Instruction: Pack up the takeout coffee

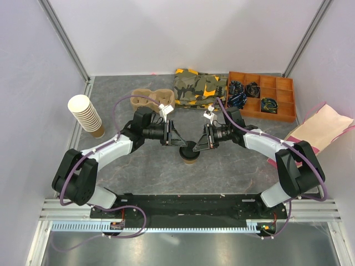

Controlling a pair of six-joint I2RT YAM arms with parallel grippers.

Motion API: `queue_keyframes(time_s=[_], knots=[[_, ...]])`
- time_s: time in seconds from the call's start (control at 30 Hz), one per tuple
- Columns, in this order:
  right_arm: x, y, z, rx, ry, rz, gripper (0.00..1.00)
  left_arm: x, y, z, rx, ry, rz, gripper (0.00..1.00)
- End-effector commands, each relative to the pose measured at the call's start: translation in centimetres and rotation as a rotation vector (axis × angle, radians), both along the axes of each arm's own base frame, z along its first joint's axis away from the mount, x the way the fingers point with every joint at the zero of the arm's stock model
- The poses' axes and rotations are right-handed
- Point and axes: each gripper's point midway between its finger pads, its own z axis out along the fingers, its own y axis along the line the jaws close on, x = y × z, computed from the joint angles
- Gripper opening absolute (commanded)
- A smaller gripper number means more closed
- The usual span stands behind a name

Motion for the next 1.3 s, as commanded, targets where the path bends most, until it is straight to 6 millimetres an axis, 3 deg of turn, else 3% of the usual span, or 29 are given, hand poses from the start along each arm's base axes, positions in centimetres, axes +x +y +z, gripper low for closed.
queue_keyframes(time_s=[0.0, 0.3, 0.53, 0.63, 0.73, 0.87, 1.03, 1.13, 1.27], knots=[[0.2, -0.6, -1.6, -0.049, -0.017, -0.004, 0.21, 0.2, -0.1, 0.1, -0.016, -0.023, -0.004, 0.35], [0.6, -0.8, -2.5, -0.088, -0.014, -0.018, 0.17, -0.7, -0.4, 0.8, -0.067, -0.029, -0.048, 0.28], [0.8, -0.9, -2.9, -0.109, -0.013, -0.022, 0.13, -1.7, -0.8, 4.3, -0.167, -0.097, -0.107, 0.22], [0.9, -0.9, -3.1, -0.117, -0.012, -0.026, 0.13, -2.2, -0.9, 4.8, -0.182, -0.106, -0.124, 0.2], [1.0, -0.8, -3.2, -0.122, -0.009, -0.028, 0.12, -2.2, -1.0, 3.6, -0.168, -0.072, -0.114, 0.18], [1.2, -1.0, -3.6, -0.142, -0.007, -0.036, 0.12, -1.4, -1.0, 0.4, -0.114, 0.005, -0.067, 0.16], [1.4, -1.2, -4.2, -0.17, -0.006, -0.04, 0.11, -0.4, -0.6, -6.2, 0.015, 0.182, 0.028, 0.14], [1.4, -1.5, -4.6, -0.19, -0.003, -0.047, 0.1, -0.5, 0.0, -9.0, 0.078, 0.269, 0.061, 0.11], [1.6, -1.6, -5.0, -0.212, -0.002, -0.048, 0.08, -0.2, 0.4, -8.4, 0.064, 0.265, 0.059, 0.1]])
